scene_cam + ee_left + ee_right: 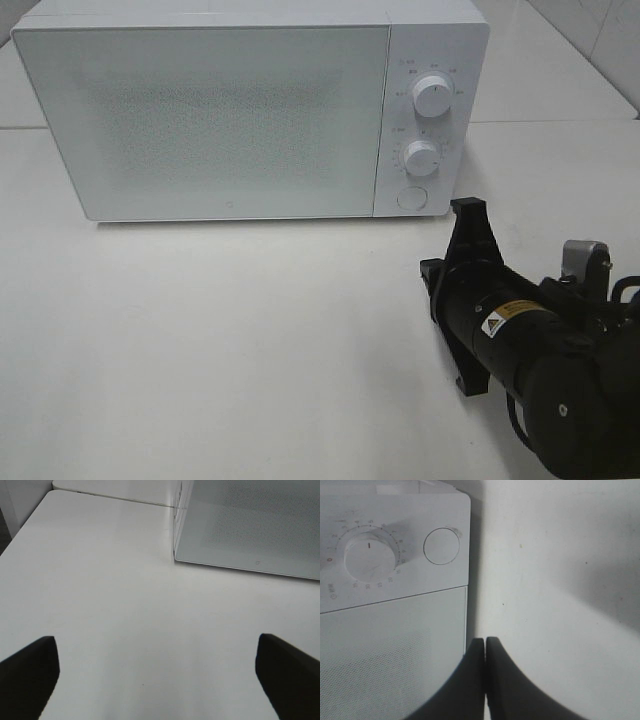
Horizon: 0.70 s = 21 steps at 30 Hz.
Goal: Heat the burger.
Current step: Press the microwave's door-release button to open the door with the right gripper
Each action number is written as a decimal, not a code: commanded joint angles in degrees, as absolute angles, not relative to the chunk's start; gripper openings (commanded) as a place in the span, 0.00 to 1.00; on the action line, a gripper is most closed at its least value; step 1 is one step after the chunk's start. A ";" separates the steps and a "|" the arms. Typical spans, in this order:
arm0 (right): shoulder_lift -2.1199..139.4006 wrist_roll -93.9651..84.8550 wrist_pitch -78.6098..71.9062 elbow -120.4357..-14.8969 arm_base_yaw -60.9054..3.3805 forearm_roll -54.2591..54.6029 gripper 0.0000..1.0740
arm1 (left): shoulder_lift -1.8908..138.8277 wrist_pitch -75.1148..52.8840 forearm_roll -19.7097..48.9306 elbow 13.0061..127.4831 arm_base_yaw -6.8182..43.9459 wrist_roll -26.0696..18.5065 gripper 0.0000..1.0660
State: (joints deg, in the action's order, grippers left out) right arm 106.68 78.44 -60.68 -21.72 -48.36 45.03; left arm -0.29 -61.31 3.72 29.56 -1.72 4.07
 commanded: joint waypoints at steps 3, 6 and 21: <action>109.09 81.07 -61.82 -23.61 -47.96 44.18 0.00 | -1.32 -61.08 4.18 29.62 -1.95 3.78 0.94; 110.92 81.59 -62.34 -25.61 -47.73 44.35 0.00 | -1.32 -61.08 4.18 29.62 -1.95 3.78 0.94; 113.96 78.84 -62.97 -32.31 -40.51 40.97 0.00 | -1.32 -61.08 4.18 29.62 -1.95 3.78 0.94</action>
